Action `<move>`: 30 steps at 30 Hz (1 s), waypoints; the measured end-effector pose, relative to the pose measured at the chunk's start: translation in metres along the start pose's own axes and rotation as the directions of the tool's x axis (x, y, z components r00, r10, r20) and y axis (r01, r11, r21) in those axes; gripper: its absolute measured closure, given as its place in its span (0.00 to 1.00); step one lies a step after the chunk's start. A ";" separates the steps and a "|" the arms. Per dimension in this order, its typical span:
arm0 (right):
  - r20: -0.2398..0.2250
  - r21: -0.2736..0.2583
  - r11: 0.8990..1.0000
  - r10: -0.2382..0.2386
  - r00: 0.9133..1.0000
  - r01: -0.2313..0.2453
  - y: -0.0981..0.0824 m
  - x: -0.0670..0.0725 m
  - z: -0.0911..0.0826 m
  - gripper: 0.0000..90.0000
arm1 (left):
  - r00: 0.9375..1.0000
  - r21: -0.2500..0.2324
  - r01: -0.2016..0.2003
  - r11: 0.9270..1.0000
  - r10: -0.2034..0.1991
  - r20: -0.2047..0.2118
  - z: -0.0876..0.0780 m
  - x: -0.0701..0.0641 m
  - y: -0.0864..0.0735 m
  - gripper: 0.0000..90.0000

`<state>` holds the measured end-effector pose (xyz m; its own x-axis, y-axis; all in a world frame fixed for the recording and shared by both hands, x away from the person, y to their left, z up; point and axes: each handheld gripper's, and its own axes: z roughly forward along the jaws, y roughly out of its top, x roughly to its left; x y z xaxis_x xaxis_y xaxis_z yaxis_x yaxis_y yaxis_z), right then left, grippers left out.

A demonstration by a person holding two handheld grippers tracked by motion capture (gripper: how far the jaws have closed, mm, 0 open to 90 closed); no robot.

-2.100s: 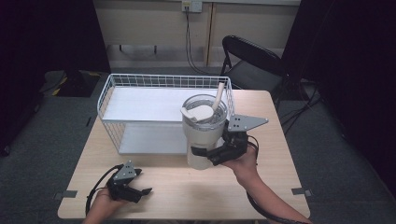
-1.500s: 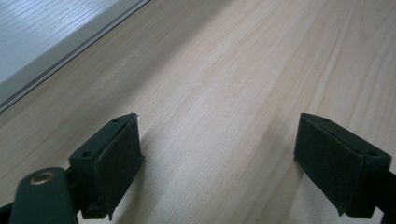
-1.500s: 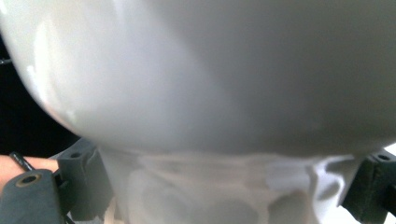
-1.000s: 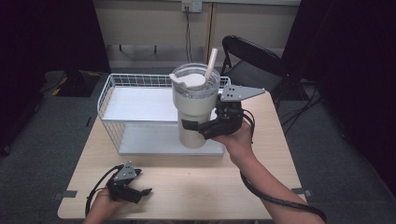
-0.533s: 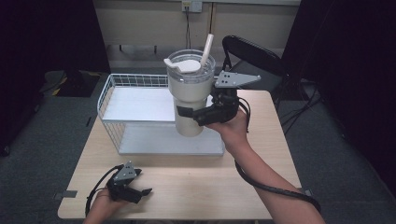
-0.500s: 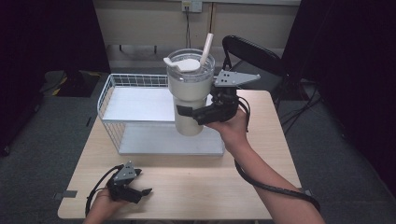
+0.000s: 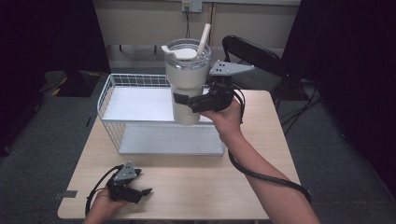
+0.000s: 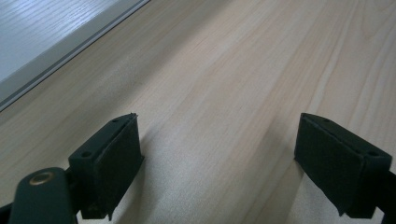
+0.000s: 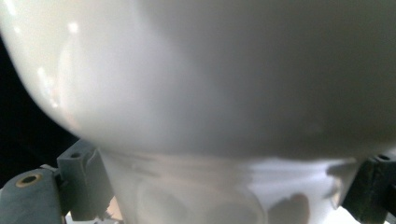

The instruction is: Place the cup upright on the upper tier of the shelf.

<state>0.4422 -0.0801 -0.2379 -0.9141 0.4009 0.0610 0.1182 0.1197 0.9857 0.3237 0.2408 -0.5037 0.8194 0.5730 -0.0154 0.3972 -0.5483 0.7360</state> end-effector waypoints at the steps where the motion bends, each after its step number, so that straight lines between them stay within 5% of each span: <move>1: 0.004 0.000 1.000 0.000 1.000 0.000 0.000 -0.001 0.001 0.11 | 1.000 -0.001 -0.001 1.000 0.001 -0.001 0.000 0.000 0.000 0.16; 30: 0.128 0.007 1.000 -0.014 0.992 0.013 0.003 -0.026 0.043 0.11 | 1.000 0.000 -0.001 1.000 0.001 -0.001 0.000 0.000 0.000 0.15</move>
<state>0.4828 -0.0511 -0.2430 -0.8585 0.5122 0.0270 0.1091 0.1309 0.9854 0.3237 0.2408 -0.5036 0.8195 0.5729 -0.0141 0.3962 -0.5487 0.7362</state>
